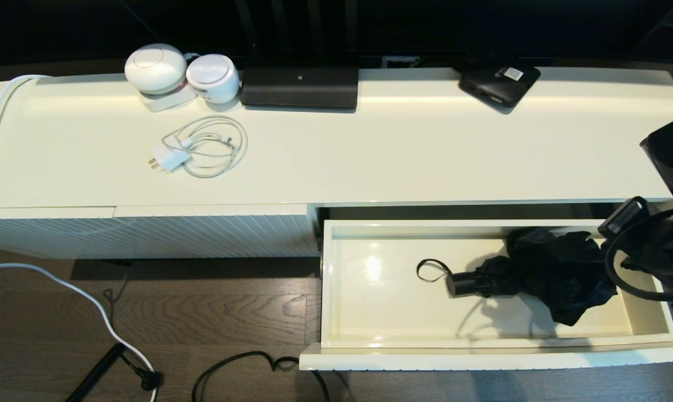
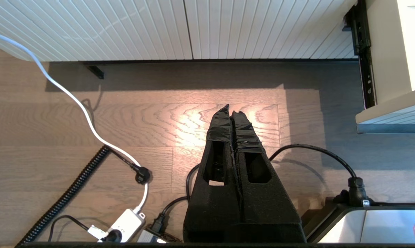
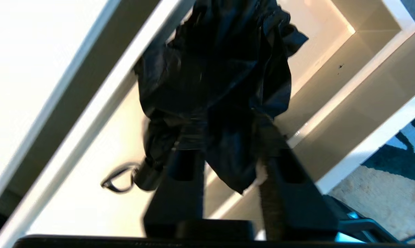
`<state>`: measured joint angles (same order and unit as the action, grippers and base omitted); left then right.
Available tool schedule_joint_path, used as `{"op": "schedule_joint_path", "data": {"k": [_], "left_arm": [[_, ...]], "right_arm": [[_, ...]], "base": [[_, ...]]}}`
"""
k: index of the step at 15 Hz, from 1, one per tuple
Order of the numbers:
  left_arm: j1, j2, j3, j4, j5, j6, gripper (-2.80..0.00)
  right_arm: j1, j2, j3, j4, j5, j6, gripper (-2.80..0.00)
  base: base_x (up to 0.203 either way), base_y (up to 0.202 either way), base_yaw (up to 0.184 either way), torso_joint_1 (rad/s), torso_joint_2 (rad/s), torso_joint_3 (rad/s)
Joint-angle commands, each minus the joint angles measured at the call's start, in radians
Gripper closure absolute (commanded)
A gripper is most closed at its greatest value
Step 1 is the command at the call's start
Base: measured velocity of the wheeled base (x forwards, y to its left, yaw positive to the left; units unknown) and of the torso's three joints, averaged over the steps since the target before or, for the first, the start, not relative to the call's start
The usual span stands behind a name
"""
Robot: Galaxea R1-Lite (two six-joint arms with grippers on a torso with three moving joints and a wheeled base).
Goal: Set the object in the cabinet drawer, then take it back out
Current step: Take the umbrella out of the drawer and put it on the table
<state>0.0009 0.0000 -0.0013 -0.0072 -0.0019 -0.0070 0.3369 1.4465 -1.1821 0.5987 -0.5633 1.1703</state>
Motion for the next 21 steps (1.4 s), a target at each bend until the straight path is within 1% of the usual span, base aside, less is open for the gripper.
{"op": "schedule_joint_path", "data": {"k": [1,2,3,6,7,8,9,11,13,15,17,21], "left_arm": [[0.001,0.000,0.000,0.000,0.000,-0.001,0.00],[0.001,0.000,0.001,0.000,0.000,-0.001,0.00],[0.001,0.000,0.000,0.000,0.000,-0.001,0.00],[-0.001,0.000,0.000,0.000,0.000,-0.001,0.00],[0.001,0.000,0.000,0.000,0.000,-0.001,0.00],[-0.001,0.000,0.000,0.000,0.000,-0.001,0.00],[-0.001,0.000,0.000,0.000,0.000,-0.001,0.00],[0.000,0.000,0.000,0.000,0.000,-0.001,0.00],[0.001,0.000,0.000,0.000,0.000,-0.001,0.00],[0.001,0.000,0.000,0.000,0.000,-0.001,0.00],[0.000,0.000,0.001,0.000,0.000,-0.001,0.00],[0.001,0.000,0.001,0.000,0.000,-0.001,0.00]], "right_arm": [[0.004,0.027,-0.023,0.004,-0.037,0.049,-2.80],[0.002,0.030,-0.025,0.007,-0.059,0.076,-2.80],[0.002,0.031,-0.020,0.007,-0.065,0.080,-2.80],[-0.003,0.074,0.001,-0.011,-0.065,0.095,-2.80],[-0.014,0.114,0.000,-0.015,-0.061,0.125,-2.80],[-0.031,0.146,0.000,-0.024,-0.035,0.170,-2.80],[-0.044,0.167,0.006,-0.058,0.011,0.188,-2.80],[-0.085,0.199,0.009,-0.128,0.052,0.193,-2.80],[-0.126,0.213,0.003,-0.163,0.106,0.188,-2.80],[-0.157,0.222,0.007,-0.192,0.138,0.190,-2.80],[-0.211,0.226,0.016,-0.200,0.162,0.192,-2.80],[-0.245,0.216,0.043,-0.201,0.178,0.195,-2.80]], "base": [[0.000,0.000,0.000,0.000,0.00,0.000],[0.000,0.000,0.000,0.000,0.00,0.000],[0.000,0.000,0.000,0.000,0.00,0.000],[0.000,0.000,0.000,0.000,0.00,0.000],[0.000,0.000,0.000,0.000,0.00,0.000],[0.000,0.000,0.000,0.000,0.00,0.000],[0.000,0.000,0.000,0.000,0.00,0.000],[0.000,0.000,0.000,0.000,0.00,0.000],[0.000,0.000,0.000,0.000,0.00,0.000],[0.000,0.000,0.000,0.000,0.00,0.000],[0.000,0.000,0.000,0.000,0.00,0.000],[0.000,0.000,0.000,0.000,0.00,0.000]]}}
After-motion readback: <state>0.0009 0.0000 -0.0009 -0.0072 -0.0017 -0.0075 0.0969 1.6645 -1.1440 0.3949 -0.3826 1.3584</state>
